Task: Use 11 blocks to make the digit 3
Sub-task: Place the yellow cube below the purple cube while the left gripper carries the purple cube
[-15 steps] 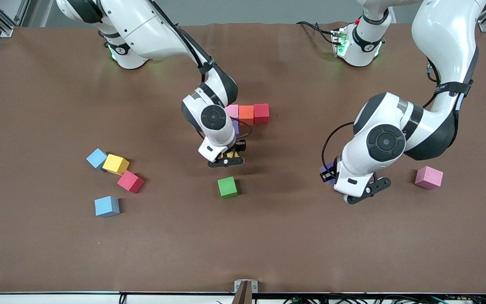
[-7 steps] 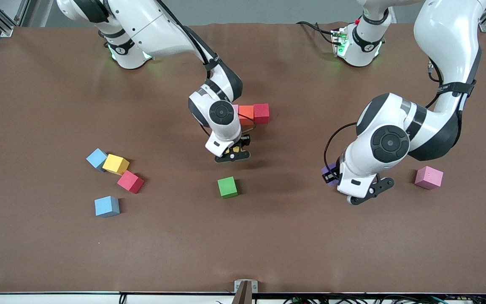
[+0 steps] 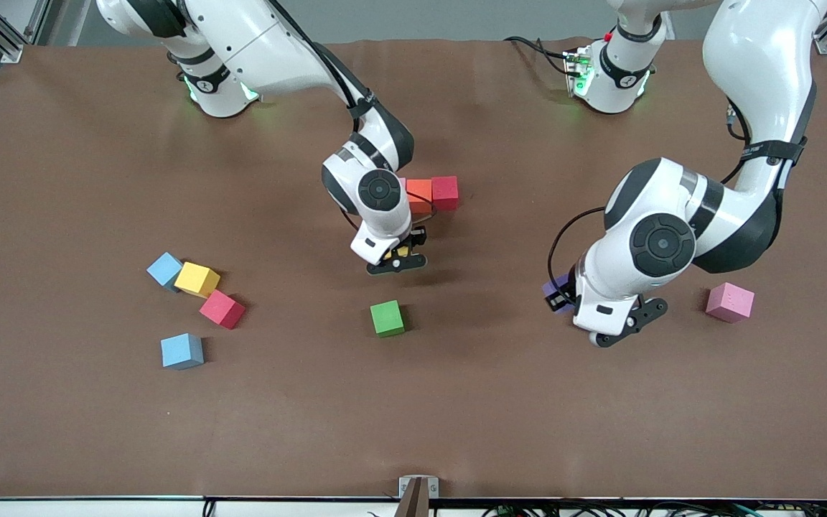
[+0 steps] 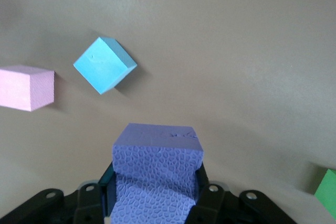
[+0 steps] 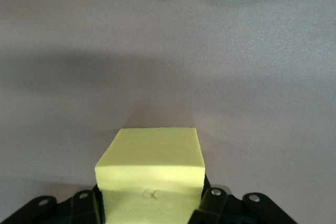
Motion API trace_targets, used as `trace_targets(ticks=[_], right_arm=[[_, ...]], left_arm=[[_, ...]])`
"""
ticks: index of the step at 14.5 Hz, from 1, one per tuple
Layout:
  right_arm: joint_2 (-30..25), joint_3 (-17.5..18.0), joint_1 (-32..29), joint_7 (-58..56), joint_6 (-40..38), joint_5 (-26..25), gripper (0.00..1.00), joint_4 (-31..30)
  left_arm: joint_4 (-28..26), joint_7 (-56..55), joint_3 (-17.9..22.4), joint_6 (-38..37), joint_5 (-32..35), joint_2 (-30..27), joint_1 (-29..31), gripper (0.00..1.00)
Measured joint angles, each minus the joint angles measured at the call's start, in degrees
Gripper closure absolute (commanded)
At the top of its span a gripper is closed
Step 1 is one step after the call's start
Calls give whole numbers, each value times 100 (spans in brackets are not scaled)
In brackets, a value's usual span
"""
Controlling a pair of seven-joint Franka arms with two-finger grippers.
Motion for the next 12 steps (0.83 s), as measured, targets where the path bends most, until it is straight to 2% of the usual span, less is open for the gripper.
trace_targets(ticks=[10, 11, 12], right_arm=[[-12, 0, 38, 0, -141, 0, 66, -1], [-13, 0, 40, 0, -152, 0, 65, -1], [-14, 0, 42, 0, -160, 0, 51, -2]], left_arm=[[-153, -1505, -12, 110, -42, 259, -331, 77], [-219, -1665, -12, 216, -66, 268, -315, 77], [-271, -1841, -11, 299, -88, 279, -305, 77]])
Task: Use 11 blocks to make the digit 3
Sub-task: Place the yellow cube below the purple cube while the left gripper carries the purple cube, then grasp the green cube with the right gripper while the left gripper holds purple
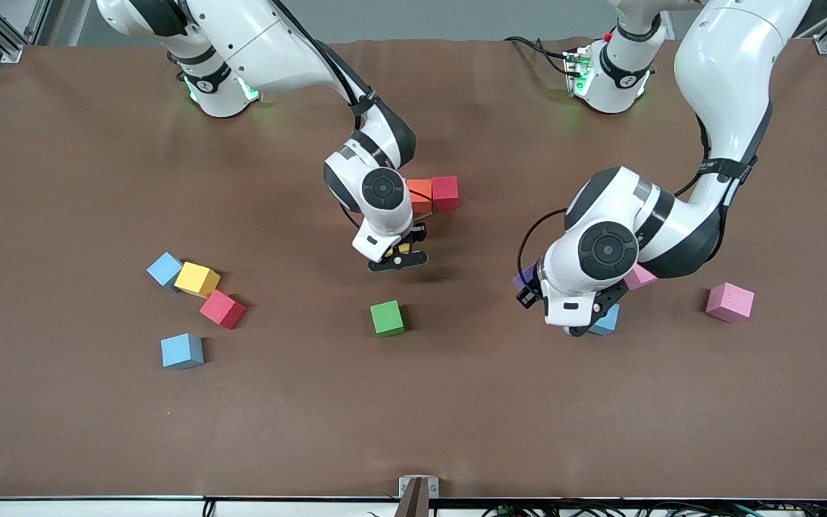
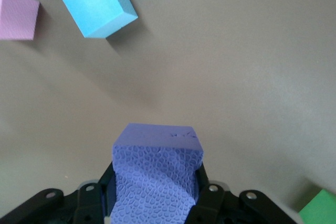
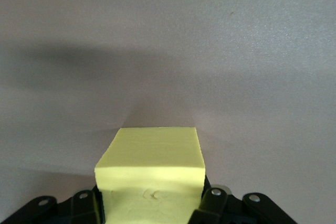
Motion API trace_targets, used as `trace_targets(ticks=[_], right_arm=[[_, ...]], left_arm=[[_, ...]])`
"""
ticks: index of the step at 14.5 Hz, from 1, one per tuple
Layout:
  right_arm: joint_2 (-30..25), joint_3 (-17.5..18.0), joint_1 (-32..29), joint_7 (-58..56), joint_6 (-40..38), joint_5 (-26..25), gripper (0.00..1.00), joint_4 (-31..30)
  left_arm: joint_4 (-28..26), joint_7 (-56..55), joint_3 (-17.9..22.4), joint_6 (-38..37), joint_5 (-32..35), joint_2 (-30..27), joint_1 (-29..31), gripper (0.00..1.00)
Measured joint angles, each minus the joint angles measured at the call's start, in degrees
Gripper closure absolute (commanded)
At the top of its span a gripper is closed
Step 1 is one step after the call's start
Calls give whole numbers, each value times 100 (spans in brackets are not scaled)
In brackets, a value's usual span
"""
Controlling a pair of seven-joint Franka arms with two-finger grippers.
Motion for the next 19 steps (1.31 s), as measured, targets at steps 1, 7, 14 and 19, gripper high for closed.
trace_targets(ticks=[1, 7, 14, 19], right_arm=[[0, 0, 1, 0, -5, 0, 13, 0], [2, -89, -37, 265, -729, 9, 0, 346], [4, -126, -588, -34, -1368, 11, 0, 1430], [500, -125, -677, -564, -815, 3, 0, 2029]], left_arm=[[-40, -153, 0, 41, -4, 9, 1, 77], [-325, -925, -4, 617, -15, 33, -108, 77], [-848, -3490, -8, 1280, -22, 64, -276, 77], [-1220, -5650, -18, 1796, 23, 63, -551, 77]])
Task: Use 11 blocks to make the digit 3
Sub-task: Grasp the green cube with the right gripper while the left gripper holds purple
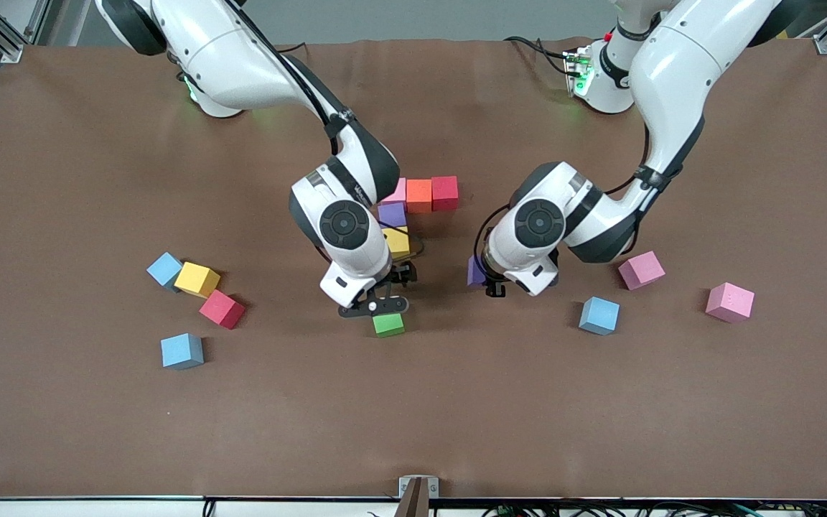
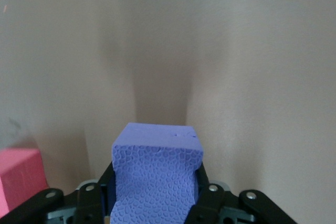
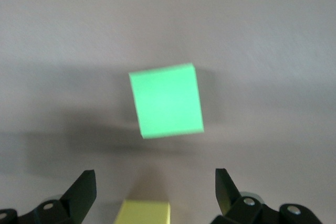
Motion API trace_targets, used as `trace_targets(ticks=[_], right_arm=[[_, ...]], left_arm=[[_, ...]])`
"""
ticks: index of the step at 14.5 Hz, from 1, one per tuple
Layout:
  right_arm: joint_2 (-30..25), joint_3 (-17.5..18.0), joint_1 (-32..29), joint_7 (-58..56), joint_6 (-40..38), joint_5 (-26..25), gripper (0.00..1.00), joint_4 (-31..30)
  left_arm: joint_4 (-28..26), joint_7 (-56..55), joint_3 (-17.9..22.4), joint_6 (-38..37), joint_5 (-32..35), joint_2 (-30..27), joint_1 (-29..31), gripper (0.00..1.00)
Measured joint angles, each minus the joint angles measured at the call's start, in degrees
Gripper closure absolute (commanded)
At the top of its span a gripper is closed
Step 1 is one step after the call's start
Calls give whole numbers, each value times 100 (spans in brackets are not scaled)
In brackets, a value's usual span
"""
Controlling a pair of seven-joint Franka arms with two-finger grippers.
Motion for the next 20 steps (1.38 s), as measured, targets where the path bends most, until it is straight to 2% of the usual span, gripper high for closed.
trace_targets(ticks=[3, 7, 10, 17, 18, 20], right_arm=[[344, -9, -19, -623, 522, -13, 0, 218], [525, -59, -152, -1226, 626, -16, 0, 286], [591, -52, -161, -1281, 724, -17, 0, 289], [810, -37, -78, -1286, 1003, -21, 0, 291], [846, -36, -63, -1285, 1036, -21, 9, 291], [904, -40, -36, -1279, 1068, -21, 48, 291]], left_arm=[[-233, -860, -1, 303, 171, 0, -343, 77], [-610, -1869, -1, 694, 757, 0, -541, 77], [-812, -2001, 4, 1094, 787, 0, -552, 77], [-895, -2326, 16, 1152, 1303, 2, -947, 77], [-895, -2340, 16, 1153, 1316, 3, -959, 77], [-895, -2384, 15, 1155, 1344, 5, -1012, 77]])
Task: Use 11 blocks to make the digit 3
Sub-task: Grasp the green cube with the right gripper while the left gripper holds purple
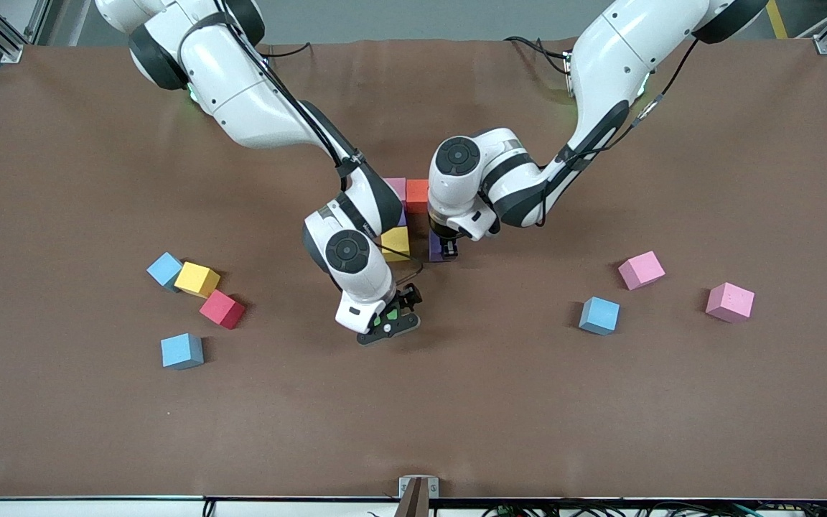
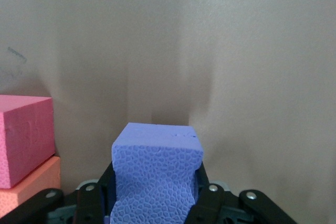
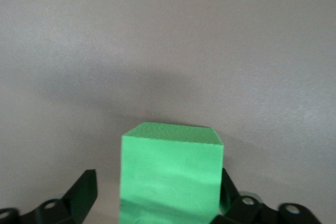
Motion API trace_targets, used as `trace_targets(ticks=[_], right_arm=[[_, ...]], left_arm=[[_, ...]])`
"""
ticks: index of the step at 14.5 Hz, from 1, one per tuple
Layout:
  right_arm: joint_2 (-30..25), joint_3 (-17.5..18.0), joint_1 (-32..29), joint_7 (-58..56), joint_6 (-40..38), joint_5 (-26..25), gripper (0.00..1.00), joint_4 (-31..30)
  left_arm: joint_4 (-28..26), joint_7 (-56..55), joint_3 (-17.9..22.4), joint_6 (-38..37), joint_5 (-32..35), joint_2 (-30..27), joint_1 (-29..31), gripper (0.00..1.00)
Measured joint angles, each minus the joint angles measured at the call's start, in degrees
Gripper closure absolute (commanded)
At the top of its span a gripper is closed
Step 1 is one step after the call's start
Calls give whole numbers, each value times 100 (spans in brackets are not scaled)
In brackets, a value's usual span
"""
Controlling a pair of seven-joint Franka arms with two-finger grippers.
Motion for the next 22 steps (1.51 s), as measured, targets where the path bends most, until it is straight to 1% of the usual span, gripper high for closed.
trace_targets(ticks=[1, 2, 3, 6, 10, 11, 18, 22], right_arm=[[17, -10, 2, 2, 0, 0, 63, 0], [21, -23, 1, 2, -2, 0, 73, 0], [19, -34, -1, 4, -6, 2, 74, 7], [19, -42, -2, 35, -130, 4, 74, 38], [-35, -51, -12, 385, -815, 17, 74, 128], [-44, -46, -8, 467, -882, 19, 74, 123], [-189, -27, 160, 940, -900, 20, 74, -122], [-199, -33, 22, 943, -936, 39, 73, -124]], left_arm=[[0, -13, 0, 0, 2, 0, -34, 77], [0, -23, 0, 1, 2, 0, -60, 77], [2, -28, 0, 11, 3, 0, -73, 77], [10, -30, 5, 112, 3, 0, -72, 77], [12, -48, 5, 161, 3, 13, -117, 77], [21, -74, 5, 171, 3, 20, -149, 77], [116, -103, 17, 176, 3, 133, -302, 77], [134, -103, 36, 177, 3, 141, -302, 77]])
